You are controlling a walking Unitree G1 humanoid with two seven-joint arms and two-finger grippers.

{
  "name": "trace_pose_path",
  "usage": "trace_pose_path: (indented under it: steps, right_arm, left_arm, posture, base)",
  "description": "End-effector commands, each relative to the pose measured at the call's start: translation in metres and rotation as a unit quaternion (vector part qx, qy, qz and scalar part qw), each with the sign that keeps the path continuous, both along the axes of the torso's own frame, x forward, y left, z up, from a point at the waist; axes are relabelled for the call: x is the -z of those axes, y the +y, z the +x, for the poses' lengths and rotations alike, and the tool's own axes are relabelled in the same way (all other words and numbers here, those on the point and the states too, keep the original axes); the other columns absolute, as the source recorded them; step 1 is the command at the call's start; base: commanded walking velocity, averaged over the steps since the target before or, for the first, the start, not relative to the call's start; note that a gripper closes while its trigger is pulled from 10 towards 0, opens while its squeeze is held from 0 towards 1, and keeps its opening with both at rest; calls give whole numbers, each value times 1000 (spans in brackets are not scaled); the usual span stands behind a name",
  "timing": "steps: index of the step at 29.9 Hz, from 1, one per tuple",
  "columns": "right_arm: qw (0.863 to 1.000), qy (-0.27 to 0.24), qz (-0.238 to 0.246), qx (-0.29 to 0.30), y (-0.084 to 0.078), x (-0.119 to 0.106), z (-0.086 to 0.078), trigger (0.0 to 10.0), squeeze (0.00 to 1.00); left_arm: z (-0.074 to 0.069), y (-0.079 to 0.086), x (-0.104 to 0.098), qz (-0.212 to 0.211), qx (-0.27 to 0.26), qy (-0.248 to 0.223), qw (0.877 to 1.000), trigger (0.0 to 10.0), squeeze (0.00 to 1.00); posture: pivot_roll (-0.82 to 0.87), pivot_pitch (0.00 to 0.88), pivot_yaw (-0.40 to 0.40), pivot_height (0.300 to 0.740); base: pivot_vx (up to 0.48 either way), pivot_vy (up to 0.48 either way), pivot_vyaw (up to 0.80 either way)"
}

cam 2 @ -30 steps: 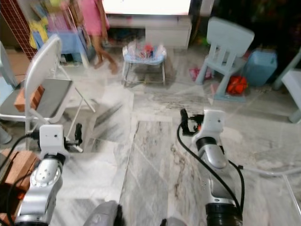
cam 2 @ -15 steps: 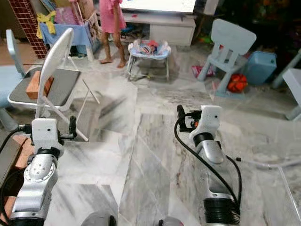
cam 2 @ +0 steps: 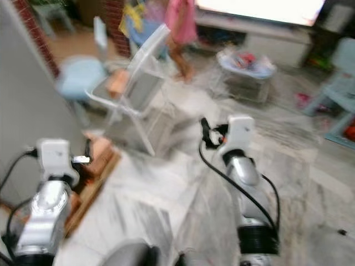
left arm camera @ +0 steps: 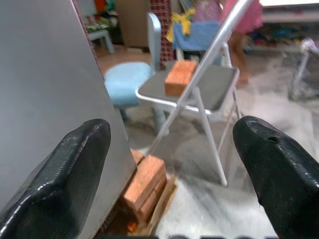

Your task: Restocking fridge

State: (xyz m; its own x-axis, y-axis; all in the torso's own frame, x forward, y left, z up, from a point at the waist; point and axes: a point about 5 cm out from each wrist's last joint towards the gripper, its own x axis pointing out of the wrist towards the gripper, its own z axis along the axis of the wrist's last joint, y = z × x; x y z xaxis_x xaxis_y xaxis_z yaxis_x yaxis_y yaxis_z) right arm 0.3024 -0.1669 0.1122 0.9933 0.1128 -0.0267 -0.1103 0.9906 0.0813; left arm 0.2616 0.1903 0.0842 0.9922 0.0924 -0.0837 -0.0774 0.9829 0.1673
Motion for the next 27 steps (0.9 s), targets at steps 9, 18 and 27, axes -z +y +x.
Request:
trace_pose_path:
  steps: [9,18,27]
  right_arm:
    - [1000,-20,-9,7,4,-11,10,10000,0]
    - [999,-26,-16,14,5,-13,12,10000,0]
    - [999,18,-7,49,-10,12,-9,10000,949]
  left_arm:
    - [6,3,-7,-9,-10,-5,1000,10000,0]
    - [0,-2,-18,4,-10,-30,999,10000,0]
    - [-9,11,-15,4,-13,-15,1000,10000,1000]
  posture:
    - [80,69,-38,740]
    - [67,101,-41,740]
    - [87,102,-39,740]
  base:
    - [0,468,0]
    - [0,197,0]
    - [0,0,0]
